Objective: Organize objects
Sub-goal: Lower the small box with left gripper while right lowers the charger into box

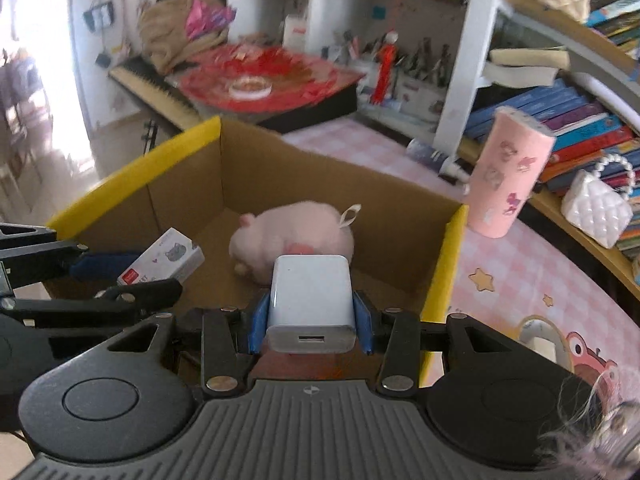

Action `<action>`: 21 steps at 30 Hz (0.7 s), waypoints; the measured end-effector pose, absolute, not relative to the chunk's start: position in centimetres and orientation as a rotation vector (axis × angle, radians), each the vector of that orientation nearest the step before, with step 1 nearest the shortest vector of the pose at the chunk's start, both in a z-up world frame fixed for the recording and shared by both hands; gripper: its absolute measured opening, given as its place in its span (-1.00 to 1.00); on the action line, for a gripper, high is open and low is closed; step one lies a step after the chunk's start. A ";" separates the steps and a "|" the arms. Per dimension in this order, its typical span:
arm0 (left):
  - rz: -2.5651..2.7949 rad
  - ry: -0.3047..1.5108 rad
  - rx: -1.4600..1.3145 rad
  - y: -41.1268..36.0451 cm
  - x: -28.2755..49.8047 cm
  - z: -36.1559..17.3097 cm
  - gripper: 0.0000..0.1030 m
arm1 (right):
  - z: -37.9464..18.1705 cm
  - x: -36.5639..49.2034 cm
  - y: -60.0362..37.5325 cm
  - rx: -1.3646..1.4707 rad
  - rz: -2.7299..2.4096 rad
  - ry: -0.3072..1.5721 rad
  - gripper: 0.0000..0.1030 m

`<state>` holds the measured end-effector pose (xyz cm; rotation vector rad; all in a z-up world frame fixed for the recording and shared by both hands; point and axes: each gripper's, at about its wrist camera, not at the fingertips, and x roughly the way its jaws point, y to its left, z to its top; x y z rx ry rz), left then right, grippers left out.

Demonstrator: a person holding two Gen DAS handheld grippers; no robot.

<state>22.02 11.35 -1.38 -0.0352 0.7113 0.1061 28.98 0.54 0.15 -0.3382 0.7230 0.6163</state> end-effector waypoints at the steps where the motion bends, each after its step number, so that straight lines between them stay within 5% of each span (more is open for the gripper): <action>1: 0.107 0.718 -0.033 11.4 22.1 -1.4 -0.46 | 0.0 29.2 0.8 -0.348 0.625 0.734 -0.21; 21: 0.198 0.549 -0.070 12.4 18.7 1.6 -0.30 | -0.9 29.6 2.0 -0.400 0.726 0.798 -0.21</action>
